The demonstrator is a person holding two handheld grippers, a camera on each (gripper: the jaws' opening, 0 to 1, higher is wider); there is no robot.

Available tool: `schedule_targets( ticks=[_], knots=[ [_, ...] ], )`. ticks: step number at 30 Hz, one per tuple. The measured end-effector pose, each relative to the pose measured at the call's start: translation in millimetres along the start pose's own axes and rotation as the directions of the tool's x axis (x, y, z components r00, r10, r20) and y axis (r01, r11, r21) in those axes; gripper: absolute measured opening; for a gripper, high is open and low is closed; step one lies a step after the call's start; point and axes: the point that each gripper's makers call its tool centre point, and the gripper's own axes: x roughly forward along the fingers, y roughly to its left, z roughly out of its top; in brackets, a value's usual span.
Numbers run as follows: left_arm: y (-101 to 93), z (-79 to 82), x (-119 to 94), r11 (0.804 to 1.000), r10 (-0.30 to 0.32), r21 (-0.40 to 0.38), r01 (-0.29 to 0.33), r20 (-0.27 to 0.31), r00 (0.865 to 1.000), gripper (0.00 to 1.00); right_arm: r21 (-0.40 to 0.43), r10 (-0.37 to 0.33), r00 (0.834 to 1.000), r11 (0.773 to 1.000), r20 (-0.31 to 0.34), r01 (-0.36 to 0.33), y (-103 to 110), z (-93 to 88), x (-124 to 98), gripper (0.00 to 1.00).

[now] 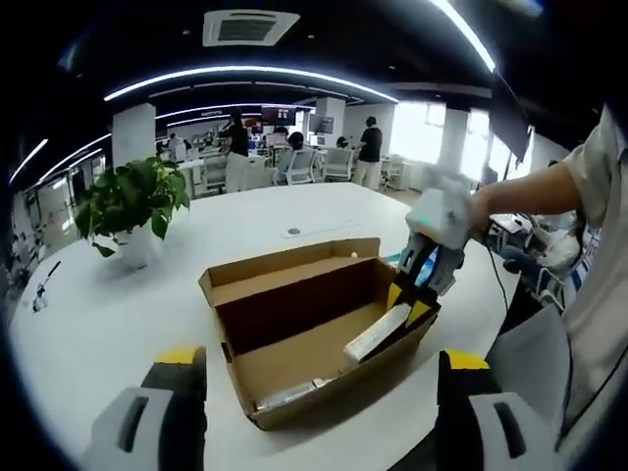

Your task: Operate the shoe box by opening the lid, removing the specified soft item, and placing it in the target area until the item is outside and the box remains undamaged.

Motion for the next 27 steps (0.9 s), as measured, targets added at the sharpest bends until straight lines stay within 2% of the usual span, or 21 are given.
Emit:
schedule_targets(
  ticks=[5, 13, 27],
  knots=[
    [-4.6, 5.6, -0.3, 1.000, -0.011, 0.002, 0.011, 0.016, 1.000, 1.00, -0.001, -0.023, 1.000, 1.000, 0.021, 0.023, -1.5, 3.9, -11.5, 0.15],
    [-9.7, 6.0, -0.7, 1.000, -0.015, 0.013, 0.015, 0.014, 1.000, 1.00, -0.013, -0.058, 0.997, 0.998, 0.049, 0.059, -1.6, 7.9, -30.2, 0.15],
    [-16.6, 7.7, -3.6, 1.000, -0.025, -0.002, 0.025, 0.034, 0.999, 1.00, -0.012, -0.132, 0.980, 0.991, 0.151, 0.135, -9.0, 23.2, -73.7, 0.15]
  ],
)
